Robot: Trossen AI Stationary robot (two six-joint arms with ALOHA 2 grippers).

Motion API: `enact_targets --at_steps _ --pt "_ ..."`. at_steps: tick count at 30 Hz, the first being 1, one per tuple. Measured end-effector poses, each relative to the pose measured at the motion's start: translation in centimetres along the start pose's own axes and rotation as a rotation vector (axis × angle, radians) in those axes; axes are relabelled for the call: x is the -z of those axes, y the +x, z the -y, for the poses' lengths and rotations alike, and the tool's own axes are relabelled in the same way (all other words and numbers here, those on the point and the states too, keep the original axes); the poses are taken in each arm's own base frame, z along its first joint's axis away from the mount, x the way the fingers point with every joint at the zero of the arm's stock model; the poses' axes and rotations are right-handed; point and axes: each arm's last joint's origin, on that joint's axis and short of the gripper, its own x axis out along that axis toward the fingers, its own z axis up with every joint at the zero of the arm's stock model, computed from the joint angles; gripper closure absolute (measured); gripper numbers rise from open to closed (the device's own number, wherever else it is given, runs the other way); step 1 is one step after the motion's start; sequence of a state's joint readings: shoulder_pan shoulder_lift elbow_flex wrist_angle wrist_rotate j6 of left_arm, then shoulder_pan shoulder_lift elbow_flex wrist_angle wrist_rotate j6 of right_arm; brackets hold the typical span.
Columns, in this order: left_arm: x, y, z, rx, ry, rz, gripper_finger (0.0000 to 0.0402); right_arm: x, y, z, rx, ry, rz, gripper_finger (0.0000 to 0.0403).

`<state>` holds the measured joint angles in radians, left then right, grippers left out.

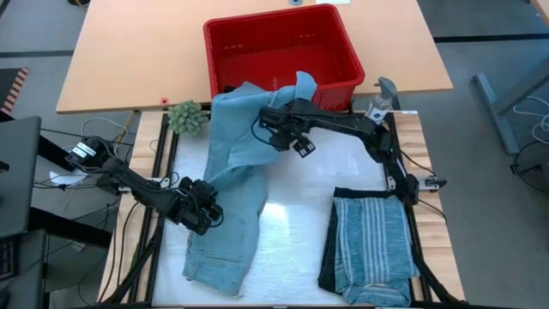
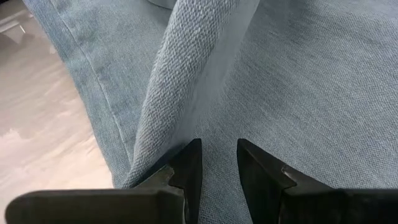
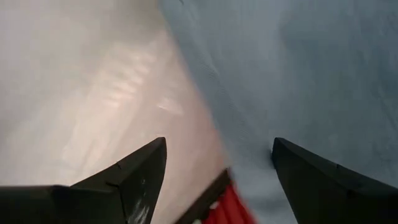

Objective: Fold Laundry from Bin
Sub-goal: Fold the light blue denim pants

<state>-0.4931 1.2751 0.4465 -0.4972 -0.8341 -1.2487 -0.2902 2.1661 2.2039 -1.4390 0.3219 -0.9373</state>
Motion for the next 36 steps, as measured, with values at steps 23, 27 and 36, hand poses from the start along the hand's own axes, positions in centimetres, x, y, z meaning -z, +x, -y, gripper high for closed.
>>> enact_targets --at_steps 23,27,36 --pt "0.0 0.0 0.0 0.004 -0.011 -0.013 0.0313 -0.9 -3.1 0.0 0.263 -0.03 -0.179 0.0383" --pt "0.1 0.0 0.0 0.014 -0.012 -0.043 0.0313 -0.6 -5.9 1.3 0.423 0.056 -0.073 0.0383" --pt "0.2 0.0 0.3 0.043 -0.015 -0.082 0.0313 1.2 -8.4 5.9 0.748 0.347 0.163 0.0383"
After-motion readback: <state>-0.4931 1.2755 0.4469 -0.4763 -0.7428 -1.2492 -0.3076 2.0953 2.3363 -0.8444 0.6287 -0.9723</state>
